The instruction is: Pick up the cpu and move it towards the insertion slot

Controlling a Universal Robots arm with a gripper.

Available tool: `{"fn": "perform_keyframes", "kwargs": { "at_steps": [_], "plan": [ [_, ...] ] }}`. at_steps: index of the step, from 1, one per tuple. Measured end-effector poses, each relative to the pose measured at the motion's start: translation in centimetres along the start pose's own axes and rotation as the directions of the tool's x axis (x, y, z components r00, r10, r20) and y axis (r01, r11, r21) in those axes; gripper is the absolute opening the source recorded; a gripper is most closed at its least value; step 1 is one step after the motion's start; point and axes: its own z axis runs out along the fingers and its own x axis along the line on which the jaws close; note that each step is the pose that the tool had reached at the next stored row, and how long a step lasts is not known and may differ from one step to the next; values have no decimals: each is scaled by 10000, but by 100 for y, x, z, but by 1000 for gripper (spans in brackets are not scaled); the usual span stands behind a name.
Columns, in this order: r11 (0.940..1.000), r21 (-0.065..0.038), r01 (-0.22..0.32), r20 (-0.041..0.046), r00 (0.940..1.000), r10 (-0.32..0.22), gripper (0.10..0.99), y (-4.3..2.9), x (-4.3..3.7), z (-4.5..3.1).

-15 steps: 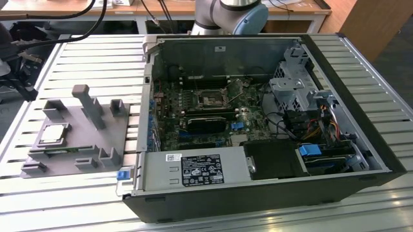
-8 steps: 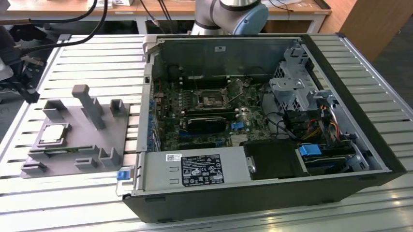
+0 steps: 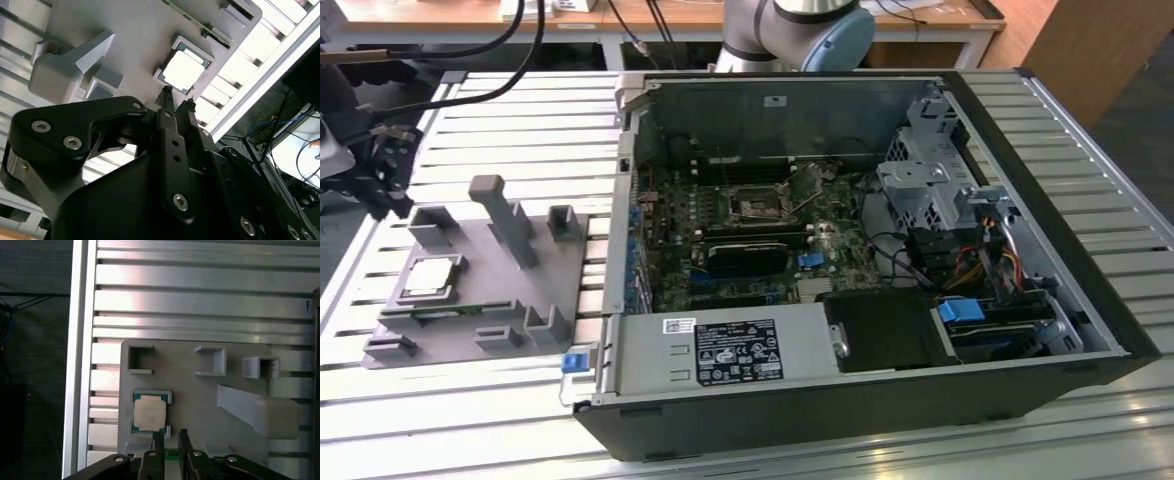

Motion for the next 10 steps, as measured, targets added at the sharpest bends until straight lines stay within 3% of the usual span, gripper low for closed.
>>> {"fn": "perform_keyframes", "kwargs": {
  "at_steps": [1, 4, 7, 8, 10],
  "plan": [
    [10000, 0, 0, 0, 10000, 0, 294, -1, 1, 6],
    [10000, -2, -1, 1, 10000, 1, 349, -15, 15, 27],
    [10000, -6, 0, 9, 10000, 0, 525, -35, 36, 63],
    [10000, -6, 0, 10, 10000, 0, 525, -37, 38, 78],
    [10000, -6, 0, 9, 10000, 0, 643, -38, 39, 115]
  ]
}}
